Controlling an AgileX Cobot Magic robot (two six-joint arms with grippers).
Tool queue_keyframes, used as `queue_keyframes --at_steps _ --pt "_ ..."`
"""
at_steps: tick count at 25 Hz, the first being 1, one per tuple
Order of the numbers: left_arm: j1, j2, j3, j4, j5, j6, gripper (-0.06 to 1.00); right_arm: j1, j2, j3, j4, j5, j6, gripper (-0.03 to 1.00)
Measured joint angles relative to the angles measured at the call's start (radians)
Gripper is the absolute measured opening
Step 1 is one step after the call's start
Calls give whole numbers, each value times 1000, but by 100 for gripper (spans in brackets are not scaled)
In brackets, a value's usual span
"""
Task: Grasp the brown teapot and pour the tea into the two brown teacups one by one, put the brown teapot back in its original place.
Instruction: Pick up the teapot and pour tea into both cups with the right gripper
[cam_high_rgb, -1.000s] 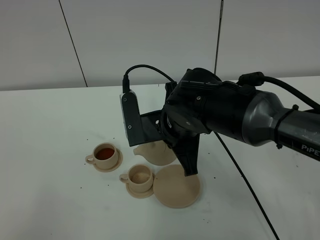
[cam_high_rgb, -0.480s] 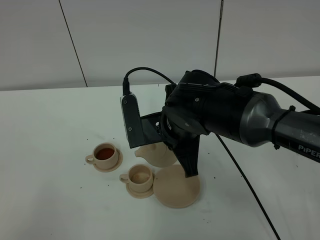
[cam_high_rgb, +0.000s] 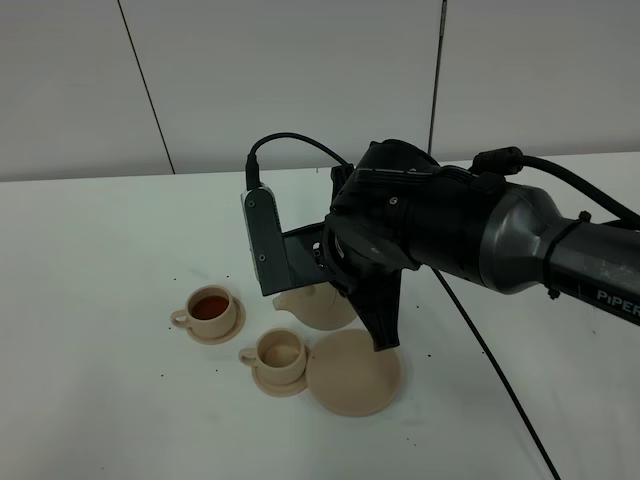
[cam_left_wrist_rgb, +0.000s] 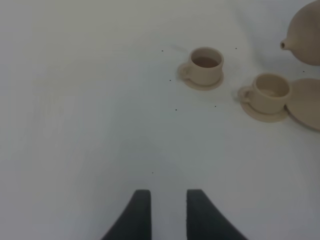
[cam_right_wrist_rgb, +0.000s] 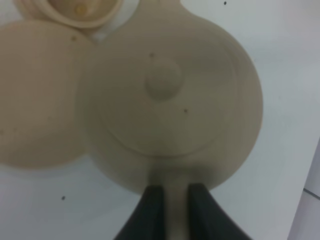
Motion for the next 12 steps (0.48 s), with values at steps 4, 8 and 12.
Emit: queue_keyframes --at_steps 4,8,12 --pt "0 0 0 0 0 0 24 0 0 0 -5 0 -1 10" --pt "0 0 0 0 0 0 24 0 0 0 -6 1 -3 10" --pt "0 0 0 0 0 0 24 0 0 0 -18 8 -14 10"
